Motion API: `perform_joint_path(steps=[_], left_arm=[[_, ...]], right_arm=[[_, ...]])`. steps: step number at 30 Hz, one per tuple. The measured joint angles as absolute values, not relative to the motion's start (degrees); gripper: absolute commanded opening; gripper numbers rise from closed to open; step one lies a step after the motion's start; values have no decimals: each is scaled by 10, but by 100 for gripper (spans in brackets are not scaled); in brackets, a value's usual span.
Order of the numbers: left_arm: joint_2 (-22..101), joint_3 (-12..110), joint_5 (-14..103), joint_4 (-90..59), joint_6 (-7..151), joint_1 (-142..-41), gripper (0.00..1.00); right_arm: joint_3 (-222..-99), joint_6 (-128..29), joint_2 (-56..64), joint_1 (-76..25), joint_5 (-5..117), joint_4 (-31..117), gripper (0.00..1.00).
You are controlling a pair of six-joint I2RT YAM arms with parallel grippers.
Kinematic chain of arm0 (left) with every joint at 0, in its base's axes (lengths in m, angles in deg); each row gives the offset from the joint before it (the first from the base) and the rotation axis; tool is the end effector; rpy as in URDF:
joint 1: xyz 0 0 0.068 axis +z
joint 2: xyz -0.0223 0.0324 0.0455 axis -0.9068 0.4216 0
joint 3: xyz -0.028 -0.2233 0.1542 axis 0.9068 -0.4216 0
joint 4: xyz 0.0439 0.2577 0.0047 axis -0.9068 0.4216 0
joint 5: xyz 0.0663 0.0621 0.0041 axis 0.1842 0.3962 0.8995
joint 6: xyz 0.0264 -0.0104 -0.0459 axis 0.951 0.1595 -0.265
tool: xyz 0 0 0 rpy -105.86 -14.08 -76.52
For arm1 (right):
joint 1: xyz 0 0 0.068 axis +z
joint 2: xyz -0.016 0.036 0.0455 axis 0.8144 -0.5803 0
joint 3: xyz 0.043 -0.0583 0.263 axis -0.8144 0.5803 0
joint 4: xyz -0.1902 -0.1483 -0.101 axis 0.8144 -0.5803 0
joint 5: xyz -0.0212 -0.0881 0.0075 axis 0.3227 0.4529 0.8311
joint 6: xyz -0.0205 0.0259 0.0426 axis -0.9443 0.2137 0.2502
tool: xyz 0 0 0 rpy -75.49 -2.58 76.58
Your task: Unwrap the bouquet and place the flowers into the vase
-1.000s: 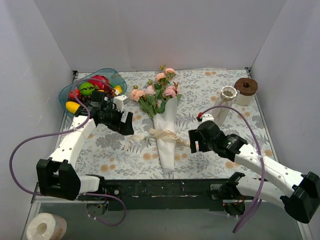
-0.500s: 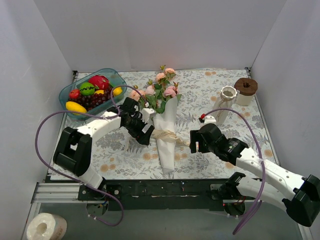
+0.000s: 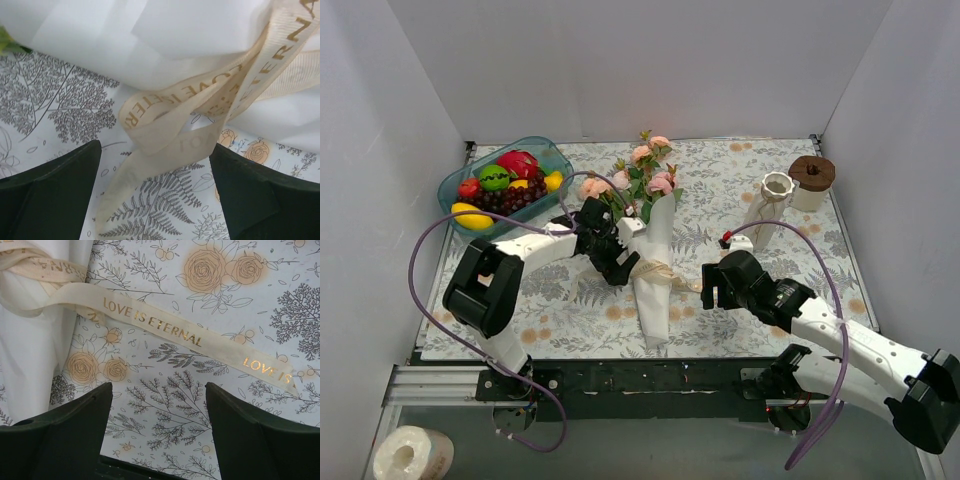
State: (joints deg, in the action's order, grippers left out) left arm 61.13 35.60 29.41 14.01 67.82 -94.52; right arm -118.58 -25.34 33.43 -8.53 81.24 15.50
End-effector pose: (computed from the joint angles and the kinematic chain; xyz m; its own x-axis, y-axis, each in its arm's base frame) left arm 0.2765 -0.1723 0.1741 -0.9232 0.2362 -0.3031 0.3585 0.8135 -0.4580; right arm 0.1346 0.1236 0.2234 -0.7069 -0.0240 -0.7069 -0.1991 0.9657 0.1664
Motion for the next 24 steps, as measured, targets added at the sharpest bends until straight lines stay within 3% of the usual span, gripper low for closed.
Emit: perform_joint_path(steps=[1,3,7,13,15,24], left_arm=[[615,357,294,136,679,-949,74],[629,360,294,129,683,-957,64],[645,367,296,117,686,-966,54],[648,367,300,118,688,-968,5],[648,367,306,120,688,-968,0],[634,367,322,152,685,-968,0]], right_arm=[[-1186,-253,332,-85,812,155,82],[-1183,-251,330,-85,812,159,82],[-1176,-250,328,-85,812,169,82],[-1172,-251,288,-88,814,185,84],[-1172,-253,260,-90,814,186,85],[-1173,-297,184,-91,817,234,88]])
